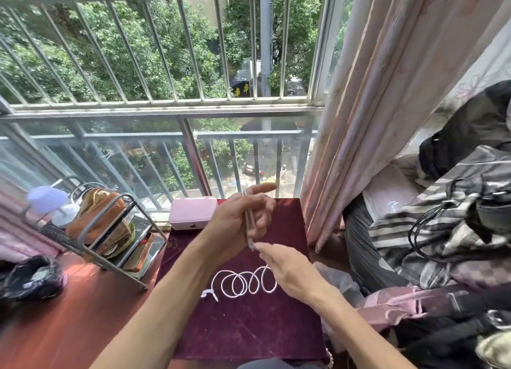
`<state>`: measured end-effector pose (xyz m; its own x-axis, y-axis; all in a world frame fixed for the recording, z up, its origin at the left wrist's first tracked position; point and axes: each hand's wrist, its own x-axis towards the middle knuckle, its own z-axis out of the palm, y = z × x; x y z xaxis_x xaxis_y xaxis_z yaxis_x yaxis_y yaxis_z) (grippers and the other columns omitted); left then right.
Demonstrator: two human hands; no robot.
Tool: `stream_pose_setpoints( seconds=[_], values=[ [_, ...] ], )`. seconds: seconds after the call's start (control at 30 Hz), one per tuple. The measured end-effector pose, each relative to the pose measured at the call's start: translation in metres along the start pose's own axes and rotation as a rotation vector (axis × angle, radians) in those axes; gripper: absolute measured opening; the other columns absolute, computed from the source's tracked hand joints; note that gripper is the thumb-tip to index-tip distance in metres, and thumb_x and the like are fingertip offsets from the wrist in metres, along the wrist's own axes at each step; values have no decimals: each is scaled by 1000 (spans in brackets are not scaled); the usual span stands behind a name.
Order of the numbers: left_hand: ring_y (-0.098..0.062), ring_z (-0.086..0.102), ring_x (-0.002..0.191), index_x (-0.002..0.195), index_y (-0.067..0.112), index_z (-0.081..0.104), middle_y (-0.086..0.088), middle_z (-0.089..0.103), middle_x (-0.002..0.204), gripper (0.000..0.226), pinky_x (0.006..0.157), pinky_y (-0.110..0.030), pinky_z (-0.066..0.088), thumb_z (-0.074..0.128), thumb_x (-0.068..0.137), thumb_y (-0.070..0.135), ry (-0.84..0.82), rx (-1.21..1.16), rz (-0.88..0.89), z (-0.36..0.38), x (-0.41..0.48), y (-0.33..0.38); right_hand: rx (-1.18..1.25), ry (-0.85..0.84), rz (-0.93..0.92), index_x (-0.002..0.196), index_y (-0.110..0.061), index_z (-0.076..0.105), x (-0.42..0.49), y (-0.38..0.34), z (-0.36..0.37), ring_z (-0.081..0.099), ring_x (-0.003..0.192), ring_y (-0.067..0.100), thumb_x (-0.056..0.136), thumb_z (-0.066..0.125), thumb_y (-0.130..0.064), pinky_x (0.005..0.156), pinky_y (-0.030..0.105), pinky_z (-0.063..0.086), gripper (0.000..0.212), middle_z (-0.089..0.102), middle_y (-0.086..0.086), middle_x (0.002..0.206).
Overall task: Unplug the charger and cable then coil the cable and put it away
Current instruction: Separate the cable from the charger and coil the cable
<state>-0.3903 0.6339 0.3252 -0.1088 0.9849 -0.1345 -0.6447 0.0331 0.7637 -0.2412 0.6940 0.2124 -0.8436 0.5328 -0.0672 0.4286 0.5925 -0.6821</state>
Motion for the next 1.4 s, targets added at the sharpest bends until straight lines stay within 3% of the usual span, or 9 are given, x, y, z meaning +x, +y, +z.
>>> stream_pose_setpoints(
  seconds=[0.13, 0.3, 0.6, 0.73, 0.83, 0.97, 1.07, 1.23, 1.4],
  values=[
    [-16, 59, 56, 134, -1, 47, -12, 65, 85, 46, 45, -23, 47, 56, 90, 9, 137, 96, -53, -19, 0, -1, -89, -7, -132, 131, -33, 69, -31, -13, -16, 66, 92, 14, 108, 54, -40, 82, 36, 54, 28, 66, -7, 97],
    [-21, 71, 73, 136, -2, 49, -15, 70, 98, 41, 84, -52, 60, 55, 97, 8, 117, 177, -123, -29, -7, -12, -127, 17, -238, 119, -30, 75, -41, -33, -47, 62, 82, 10, 106, 59, -39, 72, 27, 48, 23, 62, -10, 91],
    [-31, 70, 85, 128, -1, 57, -21, 69, 104, 31, 76, -40, 58, 55, 100, 12, -56, 439, -248, -12, -20, -24, -107, -8, -295, 94, -36, 81, -32, -56, -99, 59, 80, -2, 89, 80, -42, 69, 11, 40, 8, 60, -26, 84],
    [-20, 65, 54, 104, -1, 57, -11, 69, 74, 12, 56, -31, 57, 50, 101, 8, -221, 464, -319, -1, -25, -29, -9, -121, -281, 89, -35, 78, -18, -54, -125, 62, 73, 5, 78, 86, -48, 61, 18, 45, 19, 65, -10, 81],
    [-8, 32, 37, 97, -2, 53, -5, 51, 57, 22, 38, -17, 30, 45, 105, 17, -210, 385, -346, 1, -23, -32, 174, -198, -242, 90, -31, 79, -4, -47, -141, 61, 66, 4, 81, 89, -42, 61, 25, 49, 17, 70, -3, 77],
    [-7, 18, 38, 104, 8, 60, 3, 30, 48, 56, 35, -16, 23, 31, 104, 56, -197, 187, -401, 6, -21, -36, 340, -134, -285, 99, -17, 83, 16, -31, -157, 75, 89, 35, 87, 87, -26, 80, 49, 61, 15, 81, 8, 91],
    [-6, 18, 36, 96, 12, 60, 3, 21, 48, 52, 34, -15, 20, 33, 102, 55, -277, 141, -359, 18, -23, -32, 455, -56, -271, 97, -8, 82, 27, -20, -159, 64, 80, 49, 84, 86, -25, 76, 49, 52, 21, 73, 30, 88],
    [-6, 15, 36, 86, 14, 62, 2, 16, 48, 40, 36, -14, 19, 38, 104, 41, -324, 218, -307, 38, -31, -17, 626, -18, -265, 84, -9, 78, 35, -11, -171, 57, 63, 12, 86, 78, -1, 65, 18, 44, 8, 69, 1, 67],
    [-7, 17, 36, 92, 9, 64, 4, 20, 46, 34, 37, -13, 24, 41, 104, 31, -473, 128, -268, 53, -43, -9, 733, 82, -297, 84, -7, 74, 41, -14, -200, 60, 63, -1, 73, 81, -30, 66, 11, 47, 27, 72, -12, 65]
  ],
)
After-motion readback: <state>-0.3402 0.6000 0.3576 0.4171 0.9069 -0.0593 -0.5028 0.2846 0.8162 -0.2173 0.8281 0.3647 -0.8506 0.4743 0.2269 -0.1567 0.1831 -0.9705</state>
